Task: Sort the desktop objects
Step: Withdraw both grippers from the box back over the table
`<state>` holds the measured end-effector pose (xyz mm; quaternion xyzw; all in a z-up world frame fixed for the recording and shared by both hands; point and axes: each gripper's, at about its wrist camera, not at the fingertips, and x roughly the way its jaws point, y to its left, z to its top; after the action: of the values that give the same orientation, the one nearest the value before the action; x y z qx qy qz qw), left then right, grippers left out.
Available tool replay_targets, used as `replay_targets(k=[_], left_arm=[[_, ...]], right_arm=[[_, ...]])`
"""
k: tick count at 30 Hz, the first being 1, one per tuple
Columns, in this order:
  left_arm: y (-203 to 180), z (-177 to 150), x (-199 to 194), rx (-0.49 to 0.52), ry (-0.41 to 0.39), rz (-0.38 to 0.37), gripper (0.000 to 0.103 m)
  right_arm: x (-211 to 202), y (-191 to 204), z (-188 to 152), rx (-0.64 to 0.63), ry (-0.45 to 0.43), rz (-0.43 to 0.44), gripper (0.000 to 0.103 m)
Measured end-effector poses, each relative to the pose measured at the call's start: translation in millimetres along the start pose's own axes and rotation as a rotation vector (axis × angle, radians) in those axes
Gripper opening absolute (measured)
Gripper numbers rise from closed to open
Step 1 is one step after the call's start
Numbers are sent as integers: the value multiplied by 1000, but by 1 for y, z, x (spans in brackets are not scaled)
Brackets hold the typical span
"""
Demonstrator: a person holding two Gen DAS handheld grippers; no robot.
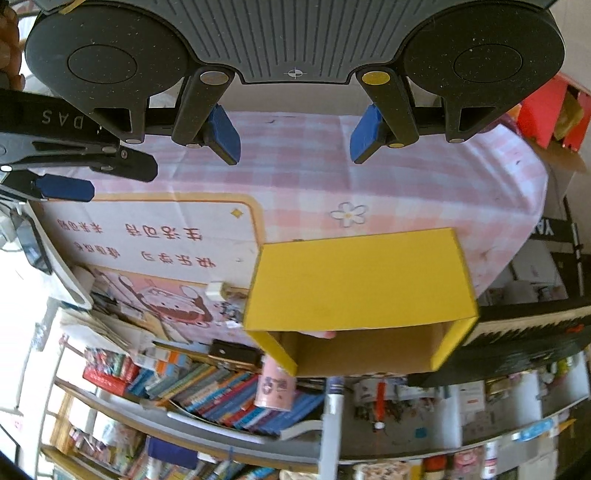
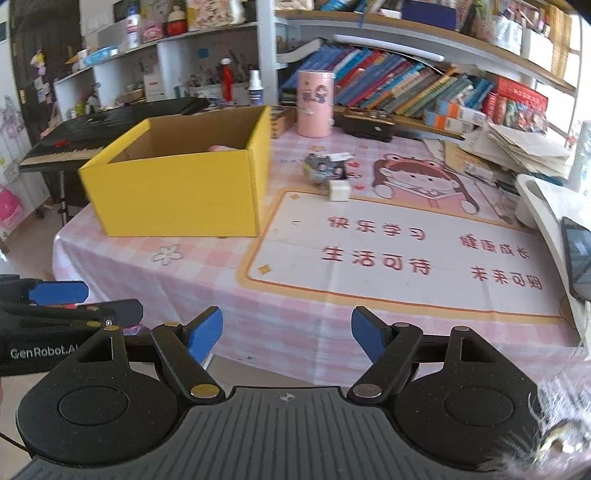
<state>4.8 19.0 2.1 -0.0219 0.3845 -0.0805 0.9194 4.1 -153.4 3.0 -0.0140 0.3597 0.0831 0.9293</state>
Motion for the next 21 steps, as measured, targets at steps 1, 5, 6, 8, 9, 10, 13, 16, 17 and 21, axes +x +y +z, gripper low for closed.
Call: replay_targets(k=[1,5,6,8,9,10,13,16,17,21], left_arm=[[-4,2,2,9,2,-4,67],[-17,9,10,34,-4,-23,67],[-20,11,13,40,-1,-28,67],[-26,14,19,51,6,-40,67],[-29,16,22,57,9,-45,67],[-32,17,24,64,12,-49,67],[-40,21,30,79,16,-56,67],[-46,25,36,81,23,-57,67],[-48,26,38,80,27,-58,67],[-59,31,49,79,44,-65,67]], right_arm=[[0,-4,1,9,1,-6,75],[4,-20,4,30,6,-23,75],[5,-23,5,31,9,-25,75],[8,-29,6,35,15,-30,75],[10,-33,7,39,17,-32,75],[11,-36,7,45,19,-35,75],[17,-48,9,66,31,-39,75],[22,-57,12,71,41,-39,75],[23,-59,13,69,43,-38,75],[28,-70,16,58,55,-45,75]])
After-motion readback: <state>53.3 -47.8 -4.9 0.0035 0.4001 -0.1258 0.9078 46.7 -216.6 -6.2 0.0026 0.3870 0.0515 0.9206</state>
